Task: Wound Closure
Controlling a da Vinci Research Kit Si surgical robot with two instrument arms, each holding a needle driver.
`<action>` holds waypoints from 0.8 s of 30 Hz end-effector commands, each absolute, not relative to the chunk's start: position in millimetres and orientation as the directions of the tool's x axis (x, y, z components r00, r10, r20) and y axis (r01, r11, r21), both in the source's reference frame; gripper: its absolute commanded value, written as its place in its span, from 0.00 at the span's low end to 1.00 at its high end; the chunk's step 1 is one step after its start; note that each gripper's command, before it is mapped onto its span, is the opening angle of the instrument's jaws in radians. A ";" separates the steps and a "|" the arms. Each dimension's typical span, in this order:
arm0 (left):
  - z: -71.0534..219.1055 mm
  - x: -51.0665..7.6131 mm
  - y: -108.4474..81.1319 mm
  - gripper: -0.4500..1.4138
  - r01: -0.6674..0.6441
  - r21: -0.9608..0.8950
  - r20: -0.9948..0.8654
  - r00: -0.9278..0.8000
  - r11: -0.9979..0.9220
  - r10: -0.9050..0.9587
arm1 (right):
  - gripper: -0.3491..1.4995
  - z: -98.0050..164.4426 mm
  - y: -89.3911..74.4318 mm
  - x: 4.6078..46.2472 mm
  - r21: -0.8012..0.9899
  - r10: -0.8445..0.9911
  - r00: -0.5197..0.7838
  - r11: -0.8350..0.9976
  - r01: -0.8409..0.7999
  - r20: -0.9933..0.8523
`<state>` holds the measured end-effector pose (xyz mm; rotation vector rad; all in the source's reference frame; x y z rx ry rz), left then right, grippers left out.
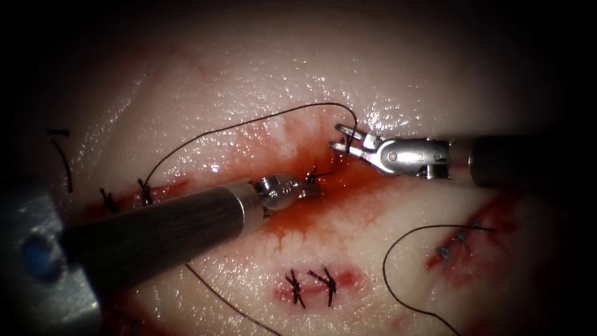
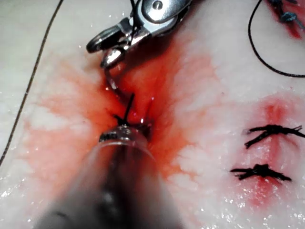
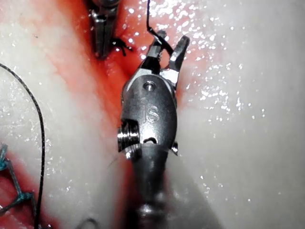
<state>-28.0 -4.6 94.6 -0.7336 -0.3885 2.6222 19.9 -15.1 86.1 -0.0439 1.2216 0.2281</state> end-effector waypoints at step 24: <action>95.3 -28.4 -4.5 0.13 -0.287 -0.363 -0.435 -0.789 -0.886 0.434 | 0.00 87.6 -19.0 21.1 0.281 0.296 0.444 0.954 -0.102 -0.846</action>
